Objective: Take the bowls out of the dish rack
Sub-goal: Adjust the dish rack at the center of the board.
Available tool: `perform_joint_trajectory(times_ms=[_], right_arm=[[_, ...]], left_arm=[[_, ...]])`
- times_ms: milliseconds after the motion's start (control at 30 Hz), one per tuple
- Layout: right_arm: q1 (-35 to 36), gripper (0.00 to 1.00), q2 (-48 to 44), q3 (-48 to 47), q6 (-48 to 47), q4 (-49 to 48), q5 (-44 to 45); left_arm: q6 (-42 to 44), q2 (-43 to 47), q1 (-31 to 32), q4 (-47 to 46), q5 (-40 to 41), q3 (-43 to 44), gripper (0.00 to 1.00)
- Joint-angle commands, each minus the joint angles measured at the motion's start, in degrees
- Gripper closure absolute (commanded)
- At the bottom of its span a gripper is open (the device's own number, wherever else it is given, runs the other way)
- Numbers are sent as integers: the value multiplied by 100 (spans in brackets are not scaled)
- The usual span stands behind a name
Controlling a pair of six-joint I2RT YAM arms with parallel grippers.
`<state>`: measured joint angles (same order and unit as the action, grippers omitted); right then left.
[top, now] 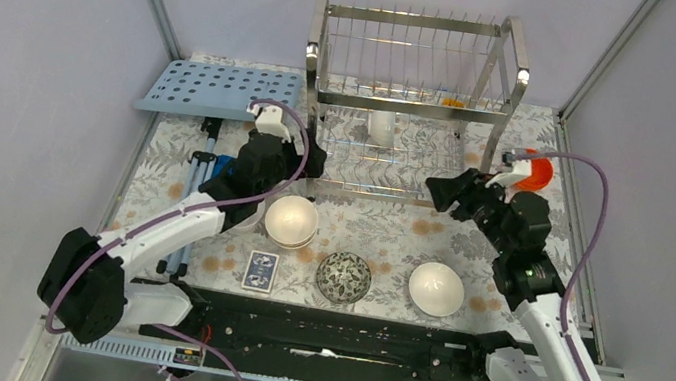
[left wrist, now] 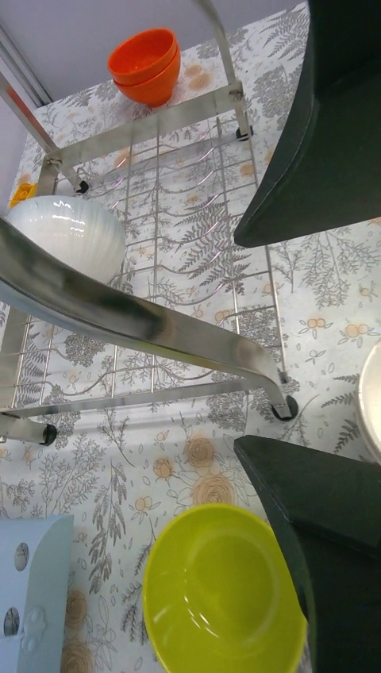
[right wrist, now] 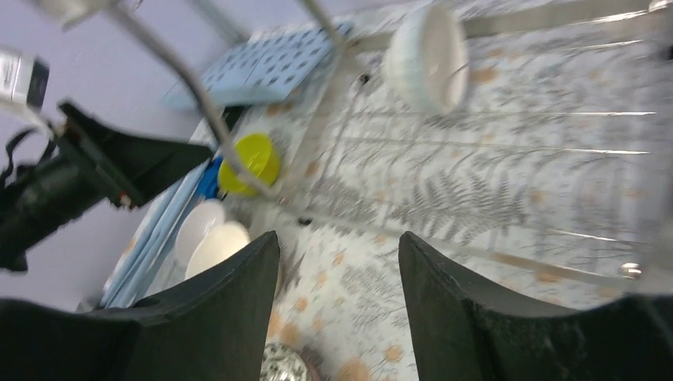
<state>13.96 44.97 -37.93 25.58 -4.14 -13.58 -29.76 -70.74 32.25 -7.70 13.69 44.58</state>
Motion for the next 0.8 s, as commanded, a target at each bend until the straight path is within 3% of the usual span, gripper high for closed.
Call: perform_joint_trajectory(times_ms=[0,100,267,400,767], right_arm=[[880,36,441,-27,-331,-380,-320],[1375,36,790,134,-136,-1100,131],[1434,36,1539,835,962,-3216,509],[1449,36,2484,746,1357,-3963,933],[1451,33,5085,175,2532,-6973,1962]], left_arm=[[-106,547,9,567,-75,150,6],[-151,1038,9,1039,71,66,2],[-359,2047,3,1627,343,-243,1],[-574,2751,2,2027,496,-469,1],[-628,3103,0,2253,603,-583,1]])
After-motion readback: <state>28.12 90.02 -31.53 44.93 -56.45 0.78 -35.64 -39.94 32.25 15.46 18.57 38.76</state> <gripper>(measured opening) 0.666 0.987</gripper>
